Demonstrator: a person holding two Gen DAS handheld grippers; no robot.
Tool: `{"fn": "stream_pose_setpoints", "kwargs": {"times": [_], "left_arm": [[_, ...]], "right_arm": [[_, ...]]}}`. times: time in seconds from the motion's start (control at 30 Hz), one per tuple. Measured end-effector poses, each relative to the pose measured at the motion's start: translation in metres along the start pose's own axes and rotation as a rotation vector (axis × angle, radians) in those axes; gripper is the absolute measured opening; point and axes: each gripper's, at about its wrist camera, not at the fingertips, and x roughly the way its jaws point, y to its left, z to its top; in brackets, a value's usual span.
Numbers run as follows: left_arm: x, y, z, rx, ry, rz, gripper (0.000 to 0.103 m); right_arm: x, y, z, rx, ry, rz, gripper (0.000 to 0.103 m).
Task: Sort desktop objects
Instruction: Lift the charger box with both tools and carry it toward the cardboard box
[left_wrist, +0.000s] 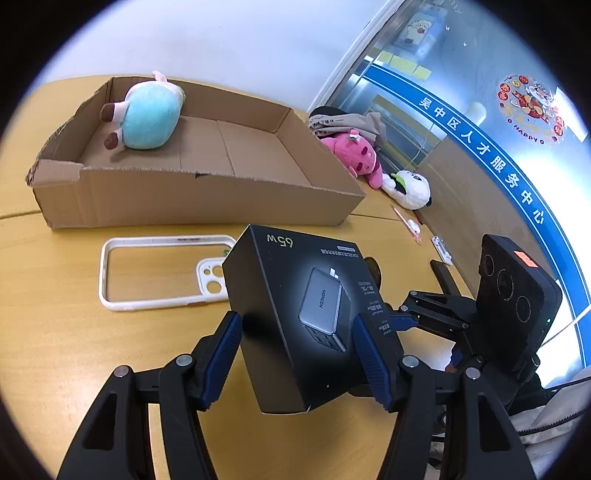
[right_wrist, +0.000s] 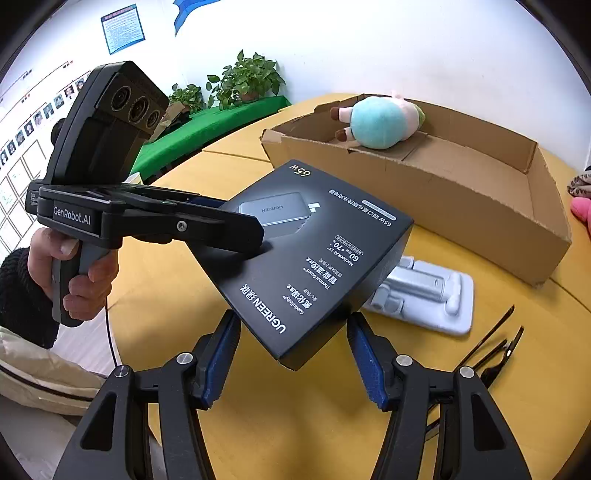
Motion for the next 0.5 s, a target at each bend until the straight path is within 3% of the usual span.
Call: {"fn": "stream_pose_setpoints", "kwargs": {"times": [0.5], "left_arm": [[-0.006, -0.007, 0.036, 0.051, -0.068, 0.025, 0.061]], "right_arm": [[-0.003, -0.014, 0.036, -0.039, -0.032, -0.036, 0.065]]}}
